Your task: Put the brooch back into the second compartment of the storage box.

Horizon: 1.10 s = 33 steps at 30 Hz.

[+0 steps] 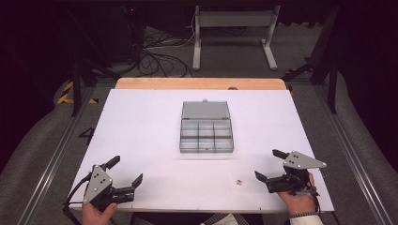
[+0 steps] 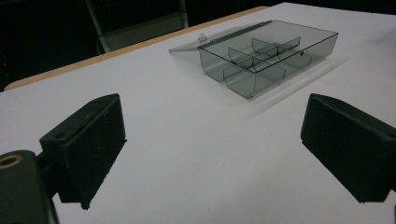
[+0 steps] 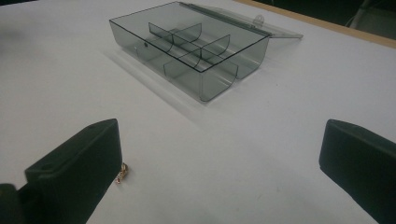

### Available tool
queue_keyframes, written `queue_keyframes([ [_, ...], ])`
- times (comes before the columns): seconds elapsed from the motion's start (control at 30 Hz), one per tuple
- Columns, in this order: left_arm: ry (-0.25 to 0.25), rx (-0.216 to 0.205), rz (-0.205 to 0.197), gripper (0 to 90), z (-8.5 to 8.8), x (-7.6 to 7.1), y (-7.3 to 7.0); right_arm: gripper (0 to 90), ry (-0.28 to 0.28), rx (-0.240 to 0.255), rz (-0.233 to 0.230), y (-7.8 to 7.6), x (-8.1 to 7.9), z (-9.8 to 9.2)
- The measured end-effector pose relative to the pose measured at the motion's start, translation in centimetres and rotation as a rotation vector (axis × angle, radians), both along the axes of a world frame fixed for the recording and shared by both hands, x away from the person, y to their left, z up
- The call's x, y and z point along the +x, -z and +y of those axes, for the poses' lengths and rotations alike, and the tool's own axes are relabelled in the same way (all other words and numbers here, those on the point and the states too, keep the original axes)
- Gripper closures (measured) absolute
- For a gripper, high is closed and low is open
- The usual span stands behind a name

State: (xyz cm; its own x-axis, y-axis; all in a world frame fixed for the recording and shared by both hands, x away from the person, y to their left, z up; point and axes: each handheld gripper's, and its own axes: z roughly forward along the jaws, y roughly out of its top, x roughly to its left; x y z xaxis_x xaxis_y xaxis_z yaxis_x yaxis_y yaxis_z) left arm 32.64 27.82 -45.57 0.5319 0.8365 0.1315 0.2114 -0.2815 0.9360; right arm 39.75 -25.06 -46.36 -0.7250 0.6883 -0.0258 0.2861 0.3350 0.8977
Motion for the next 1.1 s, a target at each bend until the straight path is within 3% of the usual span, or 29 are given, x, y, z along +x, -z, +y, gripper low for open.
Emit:
queue_keyframes([
  [0.1,-0.015,0.018,0.007,7.7,-0.06,0.09,0.11,0.0,-0.017,-0.002,0.006,0.05,0.01,0.18],
  [0.33,0.002,0.047,0.012,8.2,-0.07,0.25,0.21,0.0,-0.033,-0.009,0.01,0.03,-0.04,0.32],
  [0.57,-0.008,0.047,0.01,8.8,-0.1,0.2,0.18,0.2,-0.032,-0.008,0.009,-0.09,-0.04,0.25],
  [0.7,-0.001,0.015,0.026,8.4,0.0,0.19,0.05,0.2,-0.032,-0.005,0.018,-0.08,0.0,0.24],
  [0.83,0.001,0.014,0.028,8.2,-0.01,0.19,0.04,0.3,-0.04,-0.015,0.019,-0.21,0.0,0.4],
  [1.1,-0.008,0.055,0.016,8.2,-0.2,0.16,0.1,0.3,-0.056,-0.033,0.02,-0.65,0.03,0.8],
])
